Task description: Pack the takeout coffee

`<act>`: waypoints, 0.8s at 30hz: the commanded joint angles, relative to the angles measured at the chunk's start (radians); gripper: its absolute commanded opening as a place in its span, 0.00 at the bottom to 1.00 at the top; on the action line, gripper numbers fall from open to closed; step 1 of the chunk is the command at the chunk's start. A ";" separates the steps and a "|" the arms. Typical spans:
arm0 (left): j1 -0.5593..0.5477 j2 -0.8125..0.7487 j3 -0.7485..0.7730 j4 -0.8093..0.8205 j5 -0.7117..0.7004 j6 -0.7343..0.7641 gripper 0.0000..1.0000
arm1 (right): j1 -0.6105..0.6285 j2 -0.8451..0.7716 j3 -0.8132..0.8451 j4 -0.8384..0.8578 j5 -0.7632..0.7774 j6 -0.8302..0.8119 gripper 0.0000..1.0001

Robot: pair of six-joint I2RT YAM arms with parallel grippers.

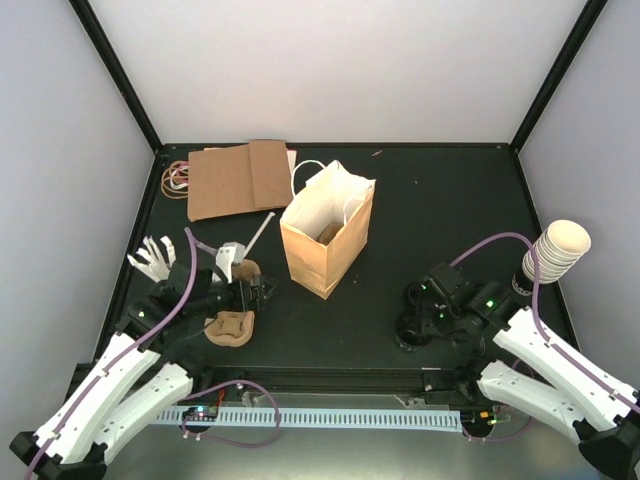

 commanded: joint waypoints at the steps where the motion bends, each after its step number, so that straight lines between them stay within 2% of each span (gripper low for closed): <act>1: 0.010 0.026 0.048 0.031 -0.030 -0.006 0.99 | 0.001 0.005 -0.006 0.023 -0.007 -0.003 0.63; 2: 0.010 0.030 0.050 0.032 -0.031 0.002 0.99 | 0.001 0.006 -0.010 0.022 -0.006 -0.002 0.62; 5: 0.010 0.031 0.058 0.038 -0.032 0.025 0.99 | 0.003 0.000 -0.028 0.030 -0.005 -0.003 0.52; 14: 0.009 0.033 0.070 0.029 -0.041 0.040 0.99 | 0.009 0.028 -0.050 0.055 -0.001 0.021 0.48; 16: 0.010 0.030 0.066 0.028 -0.041 0.039 0.99 | 0.010 0.029 -0.049 0.062 -0.004 0.018 0.42; 20: 0.010 0.028 0.064 0.021 -0.042 0.050 0.99 | 0.009 0.045 -0.051 0.079 -0.015 0.016 0.22; 24: 0.010 0.028 0.077 0.005 -0.054 0.067 0.99 | 0.012 0.066 -0.044 0.088 -0.021 0.012 0.11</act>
